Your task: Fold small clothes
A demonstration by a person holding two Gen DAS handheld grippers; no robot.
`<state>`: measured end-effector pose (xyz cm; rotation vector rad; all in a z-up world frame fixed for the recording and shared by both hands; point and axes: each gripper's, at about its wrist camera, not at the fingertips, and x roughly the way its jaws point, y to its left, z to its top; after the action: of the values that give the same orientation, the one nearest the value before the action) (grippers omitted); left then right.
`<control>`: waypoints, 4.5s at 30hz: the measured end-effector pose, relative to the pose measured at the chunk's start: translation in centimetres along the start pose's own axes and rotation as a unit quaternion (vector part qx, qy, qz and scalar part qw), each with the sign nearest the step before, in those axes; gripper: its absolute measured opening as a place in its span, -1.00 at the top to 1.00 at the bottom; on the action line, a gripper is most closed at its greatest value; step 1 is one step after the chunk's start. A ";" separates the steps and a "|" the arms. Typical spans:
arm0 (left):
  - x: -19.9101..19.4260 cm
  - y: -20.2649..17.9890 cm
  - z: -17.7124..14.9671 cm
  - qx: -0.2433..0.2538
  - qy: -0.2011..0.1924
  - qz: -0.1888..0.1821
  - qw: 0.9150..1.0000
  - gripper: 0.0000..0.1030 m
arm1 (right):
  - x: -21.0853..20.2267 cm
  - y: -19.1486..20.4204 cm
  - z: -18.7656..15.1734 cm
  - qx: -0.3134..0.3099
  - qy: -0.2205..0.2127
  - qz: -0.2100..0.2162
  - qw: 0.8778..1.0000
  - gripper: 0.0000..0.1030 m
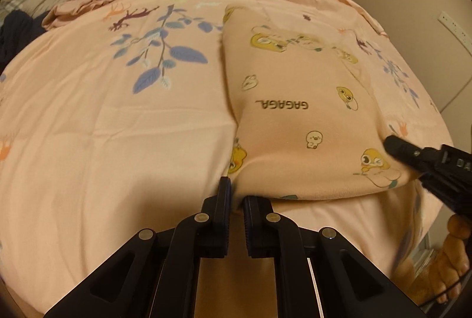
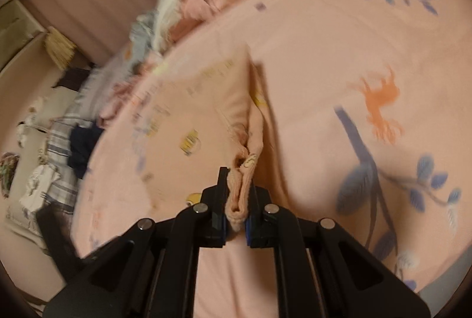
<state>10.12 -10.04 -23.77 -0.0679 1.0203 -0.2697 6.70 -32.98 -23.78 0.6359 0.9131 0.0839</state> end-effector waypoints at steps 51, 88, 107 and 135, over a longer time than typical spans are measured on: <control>-0.6 -1.2 -2.5 0.045 0.027 -0.076 0.996 0.82 | 1.8 -1.0 -5.0 -0.009 0.085 -0.002 0.996 1.00; 8.4 3.1 18.9 -0.012 0.008 -0.047 0.999 0.79 | 9.7 1.7 15.2 -0.044 0.059 -0.063 0.995 0.80; 2.4 5.5 2.9 -0.110 0.097 -0.161 0.976 0.79 | 4.1 8.5 5.9 -0.141 0.071 0.010 0.987 0.77; -2.4 6.9 1.9 -0.093 0.054 -0.137 0.985 0.78 | 8.3 10.4 -4.2 -0.168 0.192 0.067 0.965 0.87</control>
<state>11.89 -2.96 -22.01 -0.3679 1.1432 -0.4308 10.70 -19.79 -25.91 0.3669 1.1956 0.4874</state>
